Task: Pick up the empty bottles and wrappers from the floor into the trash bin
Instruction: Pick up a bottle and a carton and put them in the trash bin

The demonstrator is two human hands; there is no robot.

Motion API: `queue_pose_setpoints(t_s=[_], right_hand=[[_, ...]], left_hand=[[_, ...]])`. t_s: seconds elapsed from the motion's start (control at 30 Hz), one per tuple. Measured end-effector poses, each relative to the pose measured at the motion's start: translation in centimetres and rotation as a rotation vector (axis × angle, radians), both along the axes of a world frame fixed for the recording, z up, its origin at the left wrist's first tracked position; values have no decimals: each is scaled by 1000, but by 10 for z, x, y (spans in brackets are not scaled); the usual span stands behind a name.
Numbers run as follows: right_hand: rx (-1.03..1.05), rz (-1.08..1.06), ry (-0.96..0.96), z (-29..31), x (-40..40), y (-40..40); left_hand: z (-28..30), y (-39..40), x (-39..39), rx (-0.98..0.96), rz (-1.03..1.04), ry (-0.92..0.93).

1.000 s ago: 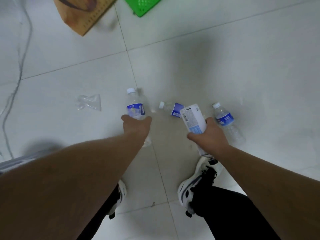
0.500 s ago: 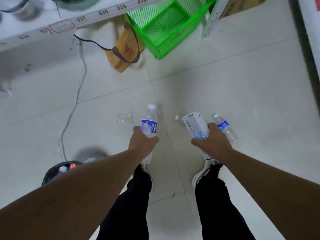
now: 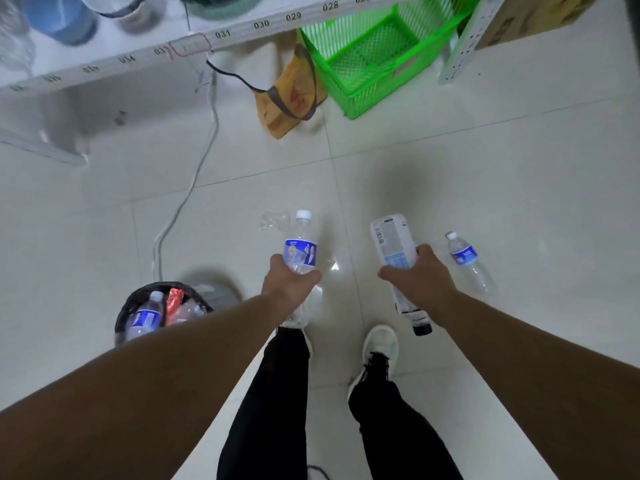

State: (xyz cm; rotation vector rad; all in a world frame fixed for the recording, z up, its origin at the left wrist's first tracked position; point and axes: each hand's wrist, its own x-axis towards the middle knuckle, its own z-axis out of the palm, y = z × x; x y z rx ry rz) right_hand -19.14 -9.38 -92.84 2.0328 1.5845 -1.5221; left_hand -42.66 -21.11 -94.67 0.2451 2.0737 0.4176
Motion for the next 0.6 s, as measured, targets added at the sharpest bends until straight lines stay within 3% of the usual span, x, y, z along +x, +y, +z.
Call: queue_pose_setpoints(t_s=[0.33, 0.6], right_hand=[[-52, 173, -73, 23, 44, -13], [-17, 228, -4, 33, 5, -53]], left_hand=[[22, -59, 33, 15, 154, -37], [19, -120, 20, 15, 195, -33]])
